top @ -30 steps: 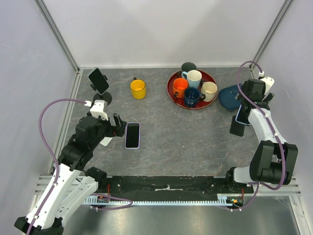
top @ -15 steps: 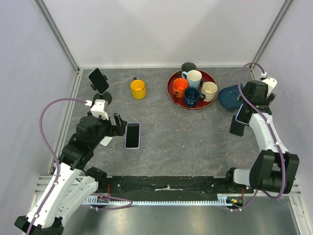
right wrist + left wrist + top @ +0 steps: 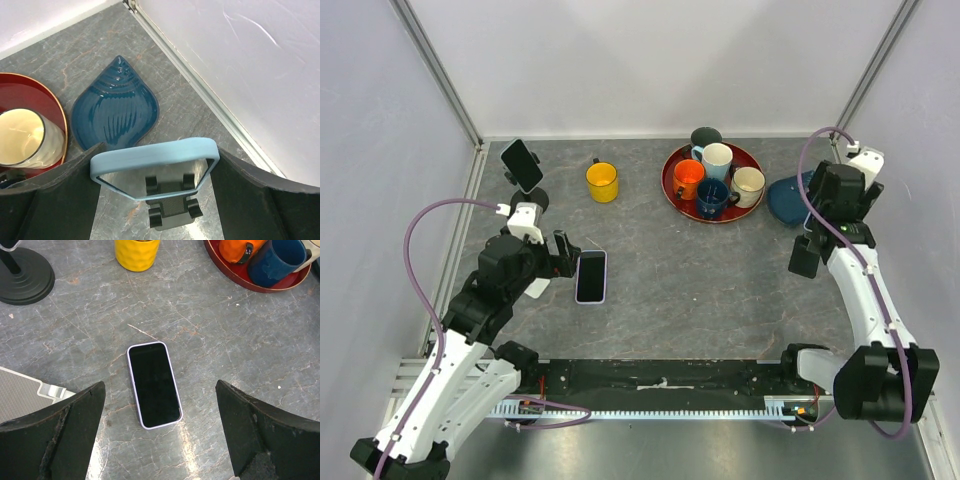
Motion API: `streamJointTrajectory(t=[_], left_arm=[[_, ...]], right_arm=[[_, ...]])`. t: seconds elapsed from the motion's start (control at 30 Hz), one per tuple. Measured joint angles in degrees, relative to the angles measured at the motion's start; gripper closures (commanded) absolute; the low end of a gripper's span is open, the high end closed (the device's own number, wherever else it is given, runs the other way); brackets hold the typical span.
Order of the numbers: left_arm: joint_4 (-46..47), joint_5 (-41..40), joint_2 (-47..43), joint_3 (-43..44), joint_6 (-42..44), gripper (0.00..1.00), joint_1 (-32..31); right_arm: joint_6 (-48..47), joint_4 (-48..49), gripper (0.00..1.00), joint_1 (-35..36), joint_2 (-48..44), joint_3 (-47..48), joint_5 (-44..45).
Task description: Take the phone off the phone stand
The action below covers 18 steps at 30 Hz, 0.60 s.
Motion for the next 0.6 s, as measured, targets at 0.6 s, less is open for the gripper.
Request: streamJointTrajectory(t=[0.6], left_arm=[[0.0,0.0,1.0,0.0,0.0,0.03,0.0]], right_arm=[[-2.0,-2.7,0.76,10.8,-5.6,6.6,-6.0]])
